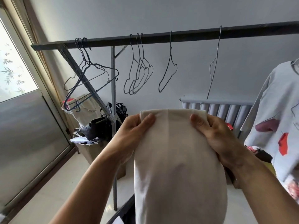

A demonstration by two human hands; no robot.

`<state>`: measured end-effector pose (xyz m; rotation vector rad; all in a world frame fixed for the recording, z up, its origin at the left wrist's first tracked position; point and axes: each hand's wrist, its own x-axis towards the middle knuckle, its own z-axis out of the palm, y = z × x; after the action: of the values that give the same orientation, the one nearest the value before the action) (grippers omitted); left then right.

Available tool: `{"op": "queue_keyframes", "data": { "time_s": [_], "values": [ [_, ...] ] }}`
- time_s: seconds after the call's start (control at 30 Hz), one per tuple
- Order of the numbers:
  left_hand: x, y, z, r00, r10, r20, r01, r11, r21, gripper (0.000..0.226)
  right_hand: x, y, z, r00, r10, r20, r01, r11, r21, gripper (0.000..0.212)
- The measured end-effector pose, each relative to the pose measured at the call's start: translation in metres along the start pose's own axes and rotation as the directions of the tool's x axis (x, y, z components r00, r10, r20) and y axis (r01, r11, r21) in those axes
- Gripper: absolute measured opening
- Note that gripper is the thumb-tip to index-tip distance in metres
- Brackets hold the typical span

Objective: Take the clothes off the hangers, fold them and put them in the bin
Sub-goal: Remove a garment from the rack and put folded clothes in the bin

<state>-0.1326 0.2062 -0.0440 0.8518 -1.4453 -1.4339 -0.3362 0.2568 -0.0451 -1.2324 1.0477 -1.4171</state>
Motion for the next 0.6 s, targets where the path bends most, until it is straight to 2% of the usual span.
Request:
{"op": "queue_keyframes", "data": {
  "time_s": [0.1, 0.13, 0.2, 0.23, 0.3, 0.37, 0.43, 0.47, 0.53, 0.6],
  "values": [
    [0.003, 0.005, 0.002, 1.0, -0.008, -0.023, 0.009, 1.0, 0.029, 0.027, -0.004, 0.007, -0.008, 0.991, 0.07, 0.113, -0.084, 0.99, 0.117, 0.039],
    [0.005, 0.006, 0.001, 1.0, -0.006, -0.03, 0.008, 0.999, 0.044, 0.026, -0.006, 0.01, -0.01, 0.981, 0.102, 0.165, -0.122, 0.986, 0.111, 0.039],
    [0.009, 0.008, -0.002, 0.999, -0.012, -0.035, 0.013, 0.999, 0.045, 0.027, -0.01, 0.019, -0.012, 0.959, 0.185, 0.216, -0.195, 0.981, 0.024, 0.056],
    [0.01, 0.01, -0.004, 0.999, -0.022, -0.038, 0.023, 0.999, 0.022, 0.028, -0.01, 0.022, -0.012, 0.956, 0.213, 0.201, -0.215, 0.977, -0.011, 0.051],
    [0.013, 0.004, -0.012, 0.996, -0.086, -0.015, 0.084, 0.99, -0.112, 0.03, -0.007, 0.023, -0.011, 0.97, 0.22, 0.1, -0.22, 0.976, -0.013, 0.026],
    [0.013, -0.006, -0.021, 0.983, -0.156, 0.095, 0.177, 0.943, -0.283, 0.047, -0.003, 0.018, -0.01, 0.976, 0.216, 0.002, -0.216, 0.974, 0.062, 0.023],
    [0.011, -0.023, -0.025, 0.967, -0.163, 0.197, 0.219, 0.927, -0.306, 0.068, 0.003, 0.014, -0.013, 0.981, 0.189, -0.049, -0.182, 0.976, 0.12, 0.018],
    [0.01, -0.031, -0.024, 0.966, -0.152, 0.209, 0.209, 0.937, -0.281, 0.071, 0.004, 0.012, -0.014, 0.981, 0.182, -0.062, -0.173, 0.976, 0.131, 0.015],
    [0.01, -0.037, -0.019, 0.98, -0.14, 0.139, 0.173, 0.951, -0.257, 0.068, 0.006, 0.011, -0.018, 0.98, 0.188, -0.073, -0.177, 0.975, 0.134, 0.015],
    [0.012, -0.035, -0.014, 0.993, -0.112, 0.043, 0.12, 0.95, -0.288, 0.058, 0.004, 0.013, -0.02, 0.979, 0.202, -0.009, -0.198, 0.967, 0.16, 0.03]
  ]
}}
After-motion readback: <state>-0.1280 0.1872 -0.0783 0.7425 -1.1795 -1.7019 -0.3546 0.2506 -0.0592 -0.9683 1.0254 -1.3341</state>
